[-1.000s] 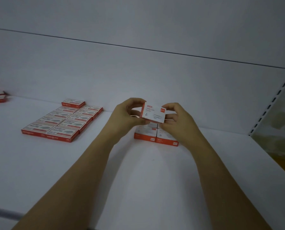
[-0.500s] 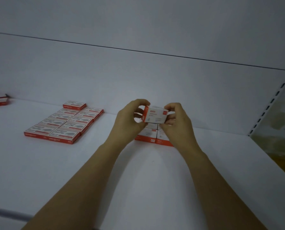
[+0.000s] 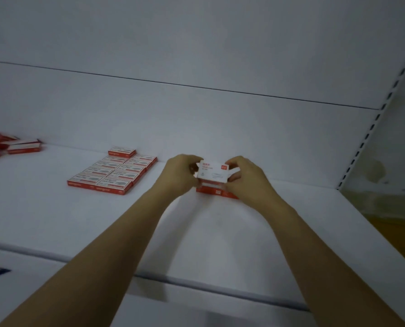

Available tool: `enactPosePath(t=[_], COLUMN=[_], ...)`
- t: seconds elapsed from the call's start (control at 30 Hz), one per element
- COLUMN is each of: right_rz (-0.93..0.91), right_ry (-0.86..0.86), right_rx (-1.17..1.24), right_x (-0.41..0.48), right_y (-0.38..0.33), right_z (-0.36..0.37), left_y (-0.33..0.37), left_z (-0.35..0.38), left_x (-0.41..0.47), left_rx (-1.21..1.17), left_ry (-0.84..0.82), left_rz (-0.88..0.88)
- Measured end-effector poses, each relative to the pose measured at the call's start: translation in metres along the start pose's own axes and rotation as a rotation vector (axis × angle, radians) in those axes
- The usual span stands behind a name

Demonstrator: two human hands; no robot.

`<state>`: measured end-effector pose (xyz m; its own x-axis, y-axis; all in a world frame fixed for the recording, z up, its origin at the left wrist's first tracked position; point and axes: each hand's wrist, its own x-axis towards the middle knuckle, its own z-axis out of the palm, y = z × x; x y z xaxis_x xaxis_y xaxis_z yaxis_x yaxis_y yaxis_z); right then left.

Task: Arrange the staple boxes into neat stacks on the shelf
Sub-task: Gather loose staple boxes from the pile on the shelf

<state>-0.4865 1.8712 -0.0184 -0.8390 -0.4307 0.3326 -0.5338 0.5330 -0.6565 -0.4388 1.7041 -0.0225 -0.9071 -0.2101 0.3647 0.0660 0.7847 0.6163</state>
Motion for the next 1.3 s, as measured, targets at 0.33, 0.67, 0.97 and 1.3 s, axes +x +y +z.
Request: enactPosePath(t=[0.33,0.67,0.97,1.3], right_rz=[0.127,0.202,0.184,0.085], right_ry=[-0.196,-0.078,-0.057,-0.214], right_rx=[-0.072,0.062,-0.107,-0.366], right_x=[-0.029,-0.028,-0.018,-0.018], right_y=[-0.006,-0.002,0.003,-0.021], right_z=[0.026,0.027,0.032,0.019], left_y=[-0.013,-0.011,-0.003,-0.004], left_z=[0.017,0.025,0.032,-0.003], left_x=[-0.024,-0.017,-0.014,-0.028], left_rx=[0.11,0.092,0.173,0.437], left_ry=[-0.221,-0.254,-0.211,-0.247], left_rz=[-0.268,-0.282,-0.262,-0.217])
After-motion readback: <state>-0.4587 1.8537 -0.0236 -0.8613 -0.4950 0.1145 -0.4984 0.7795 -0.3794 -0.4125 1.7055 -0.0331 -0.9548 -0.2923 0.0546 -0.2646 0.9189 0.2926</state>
